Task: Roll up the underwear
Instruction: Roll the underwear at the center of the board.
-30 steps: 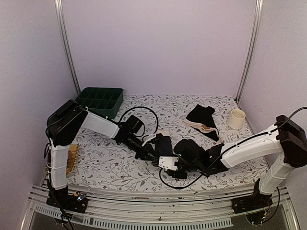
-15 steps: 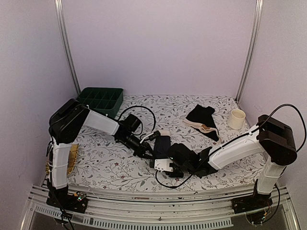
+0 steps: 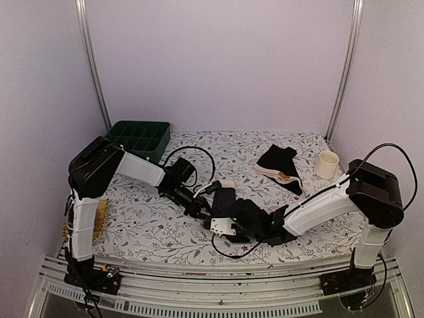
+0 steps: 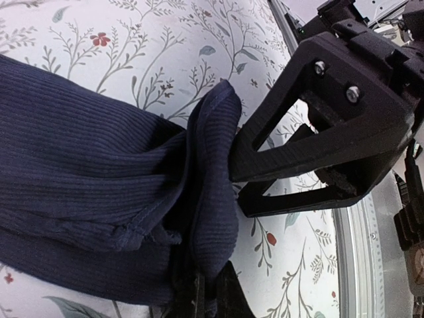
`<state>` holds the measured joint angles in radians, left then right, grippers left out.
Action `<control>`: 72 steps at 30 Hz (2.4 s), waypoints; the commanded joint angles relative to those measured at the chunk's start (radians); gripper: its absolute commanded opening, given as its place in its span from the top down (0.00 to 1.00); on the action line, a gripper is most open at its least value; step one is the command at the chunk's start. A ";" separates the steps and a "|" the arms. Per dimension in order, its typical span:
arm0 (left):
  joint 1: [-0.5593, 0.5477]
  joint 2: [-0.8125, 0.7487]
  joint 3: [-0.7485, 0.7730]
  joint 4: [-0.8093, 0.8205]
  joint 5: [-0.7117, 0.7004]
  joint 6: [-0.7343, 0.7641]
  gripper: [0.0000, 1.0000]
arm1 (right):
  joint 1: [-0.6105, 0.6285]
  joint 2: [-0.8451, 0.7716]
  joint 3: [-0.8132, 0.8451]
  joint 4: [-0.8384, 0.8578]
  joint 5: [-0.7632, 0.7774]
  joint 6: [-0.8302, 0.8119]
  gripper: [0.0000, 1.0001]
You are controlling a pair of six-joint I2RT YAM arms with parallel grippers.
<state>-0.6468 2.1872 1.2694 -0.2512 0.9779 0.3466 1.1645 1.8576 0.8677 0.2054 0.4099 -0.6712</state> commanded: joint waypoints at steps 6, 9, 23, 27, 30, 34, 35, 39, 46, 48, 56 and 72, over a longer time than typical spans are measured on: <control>0.018 0.046 -0.008 -0.083 -0.071 0.005 1.00 | -0.035 0.052 0.034 -0.046 -0.006 0.025 0.51; 0.018 0.045 -0.008 -0.085 -0.071 0.006 1.00 | -0.046 0.071 0.057 -0.089 -0.032 0.048 0.53; 0.025 -0.003 -0.017 -0.085 -0.070 0.026 0.96 | -0.068 0.123 0.124 -0.224 -0.124 0.140 0.94; 0.033 -0.081 -0.053 -0.059 -0.080 0.039 0.76 | -0.074 0.126 0.160 -0.289 -0.175 0.182 0.95; 0.036 -0.164 -0.101 -0.005 -0.117 0.040 0.62 | -0.078 0.118 0.181 -0.342 -0.237 0.215 0.95; 0.049 -0.293 -0.177 0.094 -0.182 0.044 0.50 | -0.092 0.121 0.226 -0.429 -0.343 0.259 0.95; 0.055 -0.323 -0.204 0.131 -0.197 0.043 0.50 | -0.098 0.125 0.241 -0.454 -0.373 0.267 0.95; 0.059 -0.437 -0.357 0.321 -0.248 0.093 0.49 | -0.141 0.156 0.320 -0.560 -0.546 0.311 0.95; 0.034 -0.550 -0.613 0.673 -0.286 0.251 0.49 | -0.221 0.257 0.497 -0.770 -0.837 0.367 0.95; 0.018 -0.565 -0.677 0.732 -0.280 0.309 0.50 | -0.242 0.282 0.525 -0.797 -0.909 0.378 0.95; -0.108 -0.564 -0.836 0.958 -0.418 0.481 0.50 | -0.301 0.347 0.579 -0.860 -1.089 0.410 0.94; -0.267 -0.535 -0.896 1.086 -0.562 0.630 0.53 | -0.308 0.386 0.622 -0.899 -1.147 0.430 0.93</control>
<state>-0.8684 1.6367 0.3714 0.8043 0.4644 0.9169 0.8509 2.1929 1.4876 -0.6308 -0.7475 -0.2493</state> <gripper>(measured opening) 0.477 0.076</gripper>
